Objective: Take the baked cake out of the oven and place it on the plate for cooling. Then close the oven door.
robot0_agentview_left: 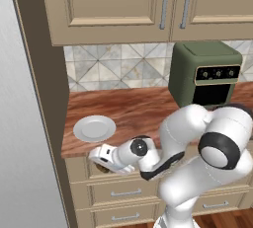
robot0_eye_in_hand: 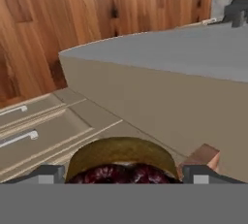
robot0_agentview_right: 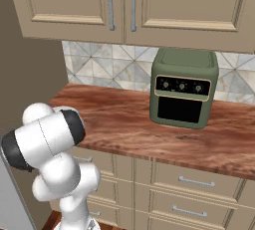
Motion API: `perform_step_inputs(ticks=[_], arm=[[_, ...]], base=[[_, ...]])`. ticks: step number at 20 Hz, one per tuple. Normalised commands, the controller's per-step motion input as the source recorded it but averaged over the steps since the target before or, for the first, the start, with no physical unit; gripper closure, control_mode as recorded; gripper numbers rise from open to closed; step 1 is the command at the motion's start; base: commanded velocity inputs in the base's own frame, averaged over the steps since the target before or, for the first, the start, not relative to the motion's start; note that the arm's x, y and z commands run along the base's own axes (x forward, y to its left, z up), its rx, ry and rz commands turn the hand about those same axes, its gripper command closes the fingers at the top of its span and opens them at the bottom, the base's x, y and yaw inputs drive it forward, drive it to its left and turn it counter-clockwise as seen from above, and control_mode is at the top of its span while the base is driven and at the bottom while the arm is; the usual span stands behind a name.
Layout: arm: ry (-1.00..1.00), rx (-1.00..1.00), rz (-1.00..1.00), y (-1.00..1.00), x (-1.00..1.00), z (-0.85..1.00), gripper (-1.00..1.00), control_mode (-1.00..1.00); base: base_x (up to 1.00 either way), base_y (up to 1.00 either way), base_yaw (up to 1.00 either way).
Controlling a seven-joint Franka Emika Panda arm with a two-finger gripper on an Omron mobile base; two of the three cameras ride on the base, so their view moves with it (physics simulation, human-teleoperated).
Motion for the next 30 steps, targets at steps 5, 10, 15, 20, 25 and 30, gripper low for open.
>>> perform_step_inputs(ticks=[5,10,15,20,25,30], arm=[[0.2,-0.09,-0.23,0.0,-0.01,0.65,1.0,-1.0],[0.0,-0.01,-0.2,0.08,0.0,0.59,1.0,-1.0],[0.02,-0.03,-0.25,0.09,0.03,0.58,1.0,-1.0],[0.09,-0.06,-0.28,0.01,0.24,0.38,1.0,-1.0],[0.18,-0.02,-0.15,-0.09,0.46,0.11,1.0,-1.0],[0.18,0.0,-0.02,-0.17,0.55,0.0,1.0,-1.0]], base=[[0.0,0.0,0.0],[0.0,0.0,0.0],[0.0,0.0,0.0],[0.0,0.0,0.0],[0.0,0.0,0.0],[0.0,0.0,0.0]])
